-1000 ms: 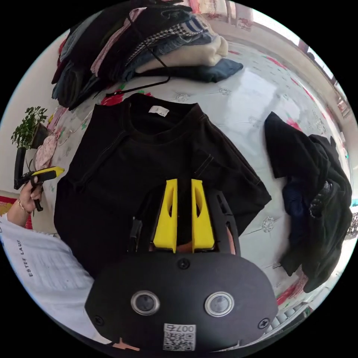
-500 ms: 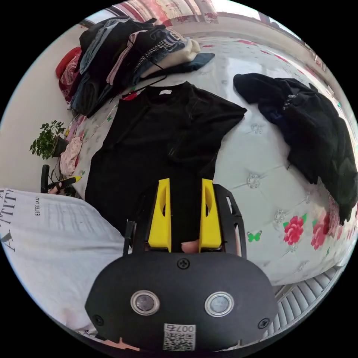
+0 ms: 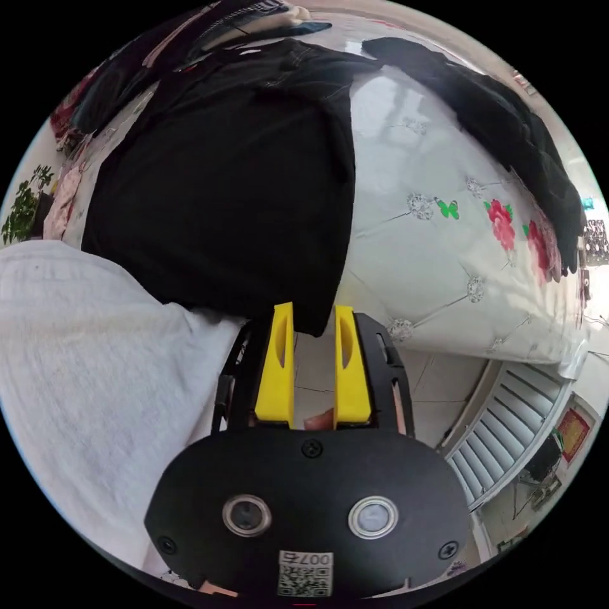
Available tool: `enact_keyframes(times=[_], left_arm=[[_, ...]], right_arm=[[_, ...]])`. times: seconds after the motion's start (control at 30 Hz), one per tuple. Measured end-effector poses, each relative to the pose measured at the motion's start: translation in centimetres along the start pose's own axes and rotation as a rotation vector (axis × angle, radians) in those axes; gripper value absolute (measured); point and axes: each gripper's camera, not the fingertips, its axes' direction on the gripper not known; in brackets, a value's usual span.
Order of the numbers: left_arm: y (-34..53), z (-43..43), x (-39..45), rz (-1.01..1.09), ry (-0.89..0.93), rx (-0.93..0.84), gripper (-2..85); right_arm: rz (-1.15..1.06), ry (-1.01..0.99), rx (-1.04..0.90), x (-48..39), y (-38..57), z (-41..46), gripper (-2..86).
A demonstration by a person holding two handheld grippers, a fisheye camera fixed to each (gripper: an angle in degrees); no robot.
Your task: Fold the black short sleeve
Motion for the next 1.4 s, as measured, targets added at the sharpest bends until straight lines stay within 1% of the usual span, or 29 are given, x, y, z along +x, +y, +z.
enact_keyframes(times=[0.03,0.1,0.17,0.3,0.37,0.47,0.5,0.6,0.67,0.7,0.77,0.8,0.83,0.87,0.9,0.93,0.97,1.0,1.03,1.07,1.1,1.17,1.2,1.23,1.27,1.33,1.4], left_arm=[[-0.8,0.0,0.8,0.061,0.001,-0.037,0.7],[-1.5,-1.0,1.2,0.106,0.061,-0.016,-0.2],[-2.9,-3.5,0.4,0.091,0.200,0.101,-0.6],[-6.3,-6.4,-1.5,-0.015,0.302,0.248,-0.3],[-7.7,-7.9,-2.5,-0.102,0.321,0.342,1.1],[-7.1,-9.5,-2.0,-0.092,0.350,0.368,8.9],[-6.7,-9.5,-1.7,-0.080,0.340,0.356,9.8],[-2.7,-8.6,0.4,-0.027,0.234,0.298,11.3],[0.5,-6.3,1.9,-0.017,0.139,0.218,12.1],[1.2,-5.6,2.1,-0.021,0.117,0.197,12.4],[2.6,-2.6,3.1,-0.027,0.013,0.108,13.2],[2.9,-2.4,3.5,-0.018,-0.034,0.127,13.3],[3.1,-2.3,4.6,0.016,-0.138,0.127,12.4],[2.7,-2.3,5.5,0.068,-0.197,0.092,11.5],[2.4,-2.4,5.8,0.090,-0.213,0.078,11.0],[2.1,-2.6,6.0,0.145,-0.230,0.049,8.8],[1.8,-3.1,5.9,0.202,-0.205,0.029,5.4],[1.6,-3.5,5.6,0.224,-0.156,0.033,4.1],[1.1,-4.5,4.5,0.208,-0.065,0.053,1.6],[0.3,-5.8,3.0,0.181,0.056,0.081,0.9],[-0.1,-6.7,2.1,0.159,0.120,0.111,0.5],[-1.7,-10.6,-1.9,0.084,0.385,0.263,-0.1],[-2.2,-11.6,-2.9,0.066,0.442,0.301,-0.2],[-2.9,-13.5,-4.8,0.023,0.530,0.379,-0.3],[-3.5,-15.4,-6.7,-0.016,0.596,0.453,-0.4],[-4.0,-17.9,-9.2,-0.059,0.687,0.538,-0.5],[-3.8,-20.0,-11.1,-0.073,0.750,0.602,-0.5]], right_arm=[[-0.038,0.005,-0.007,-0.5,-0.2,-0.2,3.6],[-0.071,-0.023,0.001,-0.7,-0.8,-0.7,1.8],[-0.089,-0.080,0.030,-0.2,-1.9,-2.0,1.0],[-0.037,-0.176,0.214,2.3,-5.4,-6.3,0.9],[0.033,-0.197,0.263,3.7,-7.0,-7.4,1.5],[0.103,-0.205,0.291,5.6,-7.7,-8.7,4.0],[0.105,-0.223,0.288,6.1,-7.0,-8.9,4.9],[0.097,-0.234,0.271,6.7,-3.2,-8.3,6.5],[0.083,-0.213,0.220,6.4,-0.8,-6.9,7.0],[0.067,-0.186,0.177,6.0,0.5,-5.6,7.1],[0.029,-0.148,0.087,5.0,1.7,-3.4,7.0],[0.000,-0.121,0.034,4.1,2.0,-2.1,6.6],[-0.004,-0.031,0.074,3.1,2.5,-2.1,5.9],[-0.012,0.005,0.071,2.7,2.6,-2.0,5.5],[-0.020,0.043,0.053,2.1,2.4,-1.9,4.6],[-0.048,0.032,0.045,1.9,2.3,-2.2,3.2],[-0.077,-0.008,0.047,1.8,2.3,-2.3,2.5],[-0.091,-0.067,0.051,2.1,2.1,-2.6,1.8],[-0.093,-0.110,0.053,2.7,1.8,-2.9,1.2],[-0.088,-0.130,0.058,3.1,1.6,-3.2,0.9],[-0.067,-0.173,0.095,4.3,1.2,-4.1,0.6],[-0.047,-0.288,0.184,6.7,0.6,-6.4,0.3],[-0.016,-0.375,0.257,8.7,0.1,-8.2,0.2],[0.031,-0.455,0.334,10.9,-0.3,-9.9,0.1],[0.051,-0.502,0.371,12.0,-0.5,-10.7,0.1],[0.152,-0.693,0.535,16.9,-0.5,-13.3,0.0],[0.219,-0.812,0.636,20.0,0.2,-14.4,0.1]])
